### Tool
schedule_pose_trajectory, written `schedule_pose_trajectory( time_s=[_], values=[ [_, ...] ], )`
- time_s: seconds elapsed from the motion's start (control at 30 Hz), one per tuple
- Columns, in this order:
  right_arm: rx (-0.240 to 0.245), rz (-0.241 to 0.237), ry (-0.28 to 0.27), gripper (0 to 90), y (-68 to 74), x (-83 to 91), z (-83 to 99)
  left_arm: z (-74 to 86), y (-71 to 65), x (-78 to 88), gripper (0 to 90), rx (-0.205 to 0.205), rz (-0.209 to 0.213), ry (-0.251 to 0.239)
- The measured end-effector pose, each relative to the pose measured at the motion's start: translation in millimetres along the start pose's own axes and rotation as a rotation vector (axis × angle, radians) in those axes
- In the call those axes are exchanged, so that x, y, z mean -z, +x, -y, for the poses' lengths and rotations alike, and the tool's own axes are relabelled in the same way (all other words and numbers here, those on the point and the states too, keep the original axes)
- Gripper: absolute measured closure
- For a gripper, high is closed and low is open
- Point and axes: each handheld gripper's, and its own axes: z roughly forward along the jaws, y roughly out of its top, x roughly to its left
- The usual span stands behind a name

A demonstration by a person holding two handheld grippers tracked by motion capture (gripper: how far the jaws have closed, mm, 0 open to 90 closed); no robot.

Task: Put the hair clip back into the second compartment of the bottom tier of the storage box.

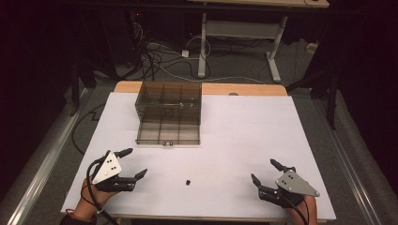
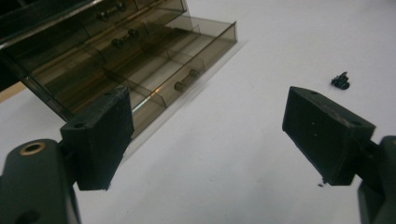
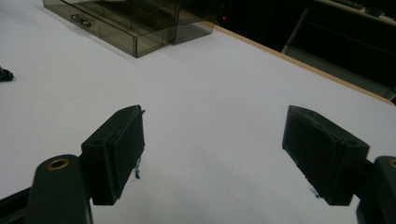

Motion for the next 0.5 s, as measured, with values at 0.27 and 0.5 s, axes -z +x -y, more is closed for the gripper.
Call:
schedule_pose_trajectory(
  time_s=[0.27,0.5],
  values=[
    [0.010,-0.005,-0.002,21.0,0.8,1.0,0.4,7.9,-1.7,-5.0,16.2,-0.022,-0.006,0.064],
    [0.021,-0.006,0.002,21.0,2.9,-0.2,-0.8,8.8,-4.9,-4.1,17.2,-0.017,0.009,0.093]
  ],
)
